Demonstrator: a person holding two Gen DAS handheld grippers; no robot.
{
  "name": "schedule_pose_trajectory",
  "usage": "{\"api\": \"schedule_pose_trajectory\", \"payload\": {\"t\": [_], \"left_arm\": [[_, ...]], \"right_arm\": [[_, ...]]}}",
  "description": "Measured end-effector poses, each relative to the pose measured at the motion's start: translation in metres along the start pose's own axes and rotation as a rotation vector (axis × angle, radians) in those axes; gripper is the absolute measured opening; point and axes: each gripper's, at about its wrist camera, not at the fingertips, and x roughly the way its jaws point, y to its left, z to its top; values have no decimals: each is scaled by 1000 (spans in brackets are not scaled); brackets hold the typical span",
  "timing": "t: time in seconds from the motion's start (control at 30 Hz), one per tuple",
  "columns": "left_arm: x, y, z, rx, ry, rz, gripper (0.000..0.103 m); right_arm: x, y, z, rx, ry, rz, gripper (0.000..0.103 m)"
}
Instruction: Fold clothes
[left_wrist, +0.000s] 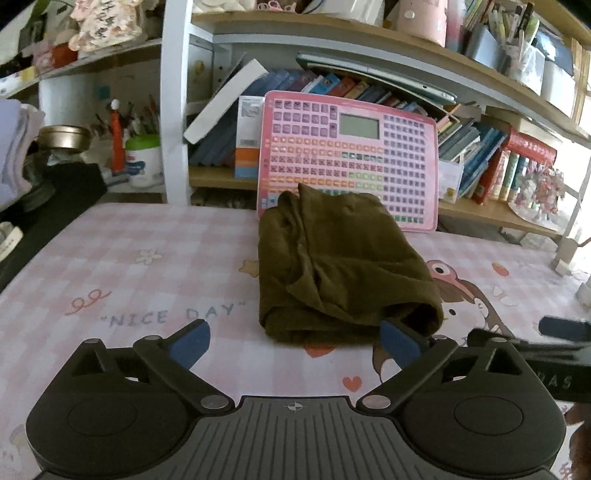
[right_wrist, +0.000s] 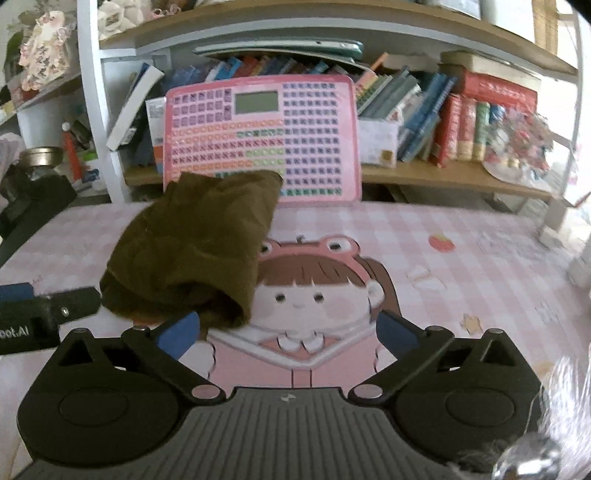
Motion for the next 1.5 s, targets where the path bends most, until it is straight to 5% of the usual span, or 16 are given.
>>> {"api": "schedule_pose_trajectory", "payload": {"t": [1.5], "left_arm": [[-16, -18, -21, 20, 48, 50, 103]], "right_arm": [[-25, -7, -17, 10, 23, -2, 103]]}}
